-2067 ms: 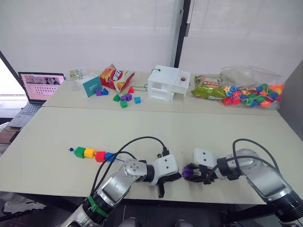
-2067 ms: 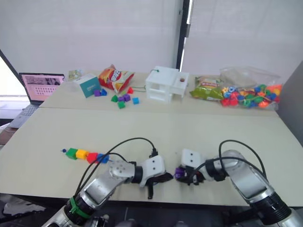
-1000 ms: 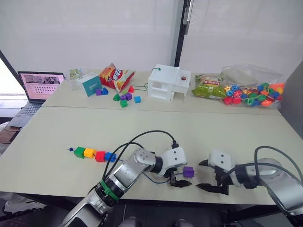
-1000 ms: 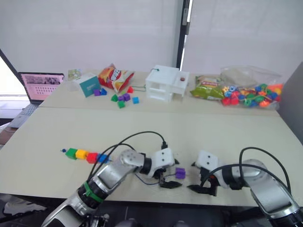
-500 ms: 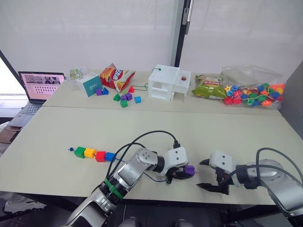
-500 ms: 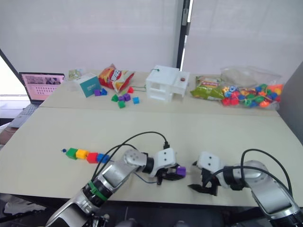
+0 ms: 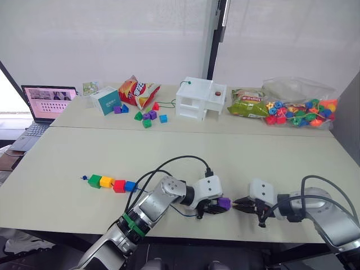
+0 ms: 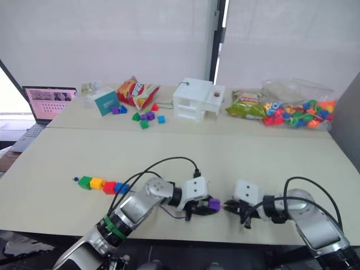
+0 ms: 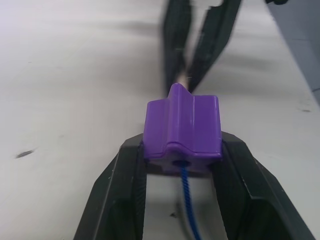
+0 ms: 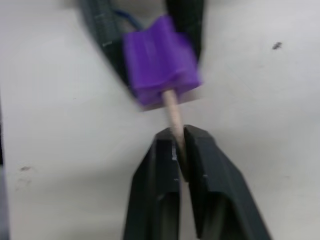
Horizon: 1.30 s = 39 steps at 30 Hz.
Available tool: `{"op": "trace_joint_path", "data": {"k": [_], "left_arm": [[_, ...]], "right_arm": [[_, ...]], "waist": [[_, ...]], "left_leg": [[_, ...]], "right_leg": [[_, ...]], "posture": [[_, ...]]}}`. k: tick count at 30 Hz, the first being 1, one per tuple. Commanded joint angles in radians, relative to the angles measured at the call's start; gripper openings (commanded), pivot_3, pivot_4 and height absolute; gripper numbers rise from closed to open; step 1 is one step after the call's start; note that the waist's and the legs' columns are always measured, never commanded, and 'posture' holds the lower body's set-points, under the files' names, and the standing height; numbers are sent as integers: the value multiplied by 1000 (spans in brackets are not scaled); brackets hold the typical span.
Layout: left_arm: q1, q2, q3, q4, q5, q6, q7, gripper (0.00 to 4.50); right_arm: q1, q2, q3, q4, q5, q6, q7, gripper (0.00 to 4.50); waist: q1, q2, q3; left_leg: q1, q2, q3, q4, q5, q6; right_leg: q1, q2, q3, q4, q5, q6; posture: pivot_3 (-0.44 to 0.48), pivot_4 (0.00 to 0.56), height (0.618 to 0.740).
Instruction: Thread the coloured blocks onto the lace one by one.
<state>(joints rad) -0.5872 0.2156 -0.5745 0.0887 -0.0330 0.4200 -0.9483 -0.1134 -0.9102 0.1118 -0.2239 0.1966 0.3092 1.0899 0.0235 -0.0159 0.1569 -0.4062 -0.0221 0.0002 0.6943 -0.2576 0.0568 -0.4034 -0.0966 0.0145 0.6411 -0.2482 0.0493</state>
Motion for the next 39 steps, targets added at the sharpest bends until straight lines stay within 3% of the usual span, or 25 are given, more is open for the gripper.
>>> {"op": "trace_joint_path", "data": {"k": [1, 7, 11, 14, 21, 26, 28, 34, 39], "left_arm": [[13, 31, 8, -40, -1, 12, -22, 1335], [86, 244, 121, -119, -52, 11, -103, 1335], [171, 531, 242, -51, -89, -118, -272, 1335], [191, 676, 273, 60, -43, -250, -314, 1335], [190, 811, 314, 235, 24, -420, -325, 1335], [209, 776, 362, 202, -40, -404, -318, 1335], [208, 755, 384, 164, -72, -365, -318, 2386], [159, 778, 393, 84, -67, -249, -363, 4305], [-40, 800, 317, 67, 1, -145, -474, 4305]], "right_arm": [[-4, -22, -24, 17, -22, -12, -5, 0], [-30, -16, -13, -18, -5, 2, 4, 0], [-45, -9, 4, -37, -9, 10, 12, 0], [-59, -2, 12, -42, -10, 17, 16, 0], [-84, 15, 32, -25, -20, 11, 23, 0], [-102, 20, 38, -8, -24, 9, 27, 0], [-106, 20, 41, -3, -27, 8, 29, 0], [-119, 25, 55, 0, -28, 14, 29, 0], [-152, 53, 73, 12, -28, 26, 22, 0]], "waist": [[0, 0, 0], [-15, 0, 0], [-39, 0, 0], [-42, 0, 0], [-40, 2, -1], [-38, 5, -3], [-37, 5, -3], [-33, 5, -3], [-25, -1, 1]], "left_leg": [[0, 0, 0, 0, 0, 0], [0, 2, 0, -1, 0, 0], [2, 4, 0, -3, 0, -1], [8, 4, 1, -10, 0, -1], [10, 3, 3, -13, 1, -2], [11, 3, 4, -14, 1, -2], [11, 3, 4, -13, 1, -2], [8, 3, 4, -13, 1, -2], [5, 2, 4, -11, 1, -2]], "right_leg": [[0, 0, 0, 0, 0, 0], [-1, 1, 1, 1, 0, -1], [-2, 2, 2, 1, -1, -3], [0, 1, 3, 1, -2, -5], [0, 1, 3, 1, -2, -5], [-1, 1, 3, 2, -2, -5], [0, 1, 3, 2, -2, -5], [-2, 1, 2, 2, -3, -4], [-3, 2, 0, 3, -3, -4]], "posture": [[0, 150, 740], [0, 150, 740], [0, 150, 740], [0, 150, 740], [0, 150, 740], [0, 150, 740], [0, 150, 740], [0, 150, 740], [0, 150, 740]]}}
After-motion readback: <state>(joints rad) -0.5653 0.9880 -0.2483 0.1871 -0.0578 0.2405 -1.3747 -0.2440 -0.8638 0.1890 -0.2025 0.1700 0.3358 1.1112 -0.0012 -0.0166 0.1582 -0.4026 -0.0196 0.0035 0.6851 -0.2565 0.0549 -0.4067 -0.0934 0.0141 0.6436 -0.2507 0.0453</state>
